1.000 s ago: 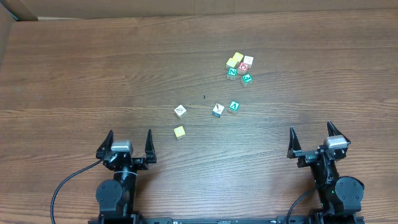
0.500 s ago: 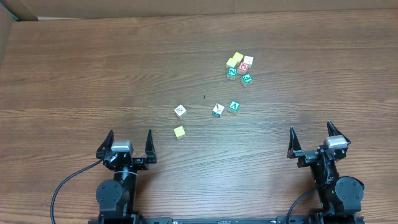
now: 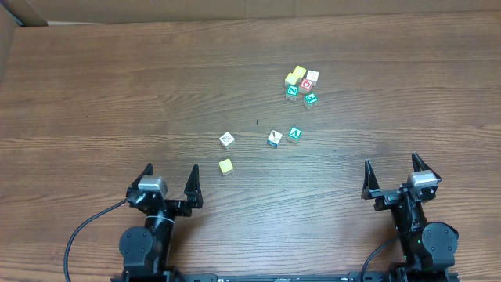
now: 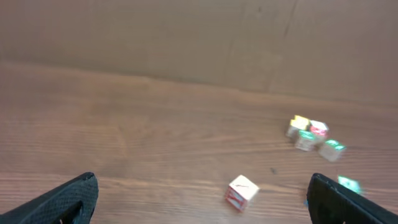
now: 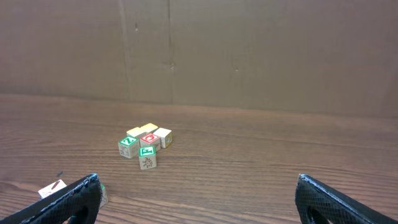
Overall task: Flip 3 blocks
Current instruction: 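Raise the left arm and hover its gripper over the blocks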
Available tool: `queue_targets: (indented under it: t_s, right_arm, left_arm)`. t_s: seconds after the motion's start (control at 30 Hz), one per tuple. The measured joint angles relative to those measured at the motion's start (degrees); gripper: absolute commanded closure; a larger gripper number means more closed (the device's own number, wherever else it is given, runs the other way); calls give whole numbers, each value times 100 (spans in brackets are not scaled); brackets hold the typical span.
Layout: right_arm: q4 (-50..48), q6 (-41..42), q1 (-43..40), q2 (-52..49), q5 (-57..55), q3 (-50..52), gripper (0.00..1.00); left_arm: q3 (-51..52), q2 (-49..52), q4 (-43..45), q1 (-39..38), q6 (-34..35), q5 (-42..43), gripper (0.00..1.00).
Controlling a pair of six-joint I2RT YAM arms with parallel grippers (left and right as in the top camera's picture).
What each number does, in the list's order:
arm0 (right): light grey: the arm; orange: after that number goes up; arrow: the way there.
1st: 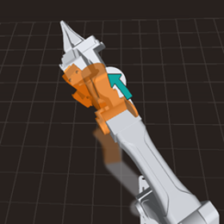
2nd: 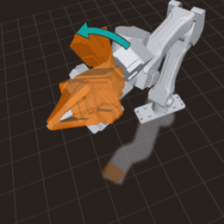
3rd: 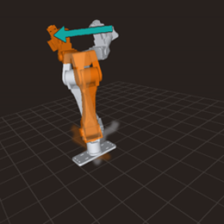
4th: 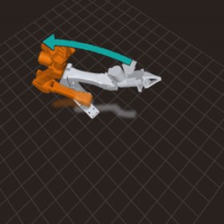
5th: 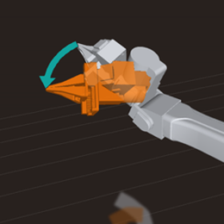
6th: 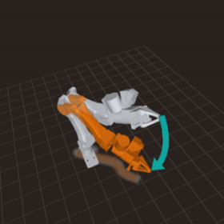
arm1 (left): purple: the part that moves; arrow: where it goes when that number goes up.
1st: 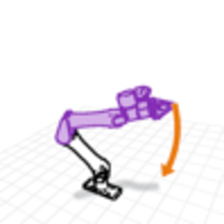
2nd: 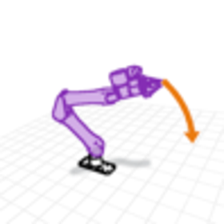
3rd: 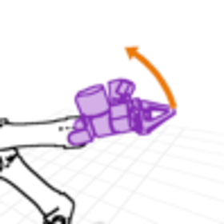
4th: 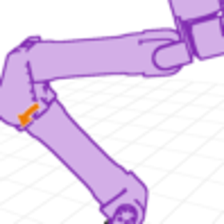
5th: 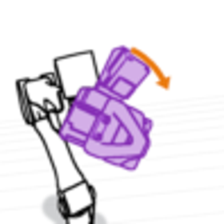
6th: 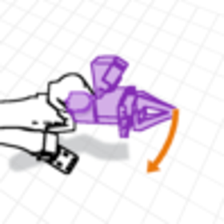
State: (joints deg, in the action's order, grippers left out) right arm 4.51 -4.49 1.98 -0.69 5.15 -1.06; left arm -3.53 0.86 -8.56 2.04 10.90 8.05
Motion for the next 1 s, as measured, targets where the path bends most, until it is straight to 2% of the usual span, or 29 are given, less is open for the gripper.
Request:
queue_targets:
  t_s: [0.17,0.27,0.4,0.57,0.73,0.83,1.0]
  right_arm:
    - [2,0,0,0,2,0,0]
    - [7,-4,0,4,2,0,0]
    - [-2,0,0,7,2,0,0]
    - [0,0,0,4,0,0,0]
    - [0,0,0,4,2,0,0]
    - [2,-4,0,4,0,0,0]
    - [2,-2,0,4,0,0,0]
  left_arm:
    - [-1082,107,-588,0,380,122,0]
    - [-2267,568,-1187,0,420,149,0]
    - [-3670,1714,-2085,0,197,173,0]
    - [-5359,3578,-3593,0,-280,184,0]
    - [-6948,5427,-5169,0,-452,186,0]
    - [-7528,6266,-5635,0,-511,184,0]
    - [-7750,7101,-5764,0,-507,186,0]
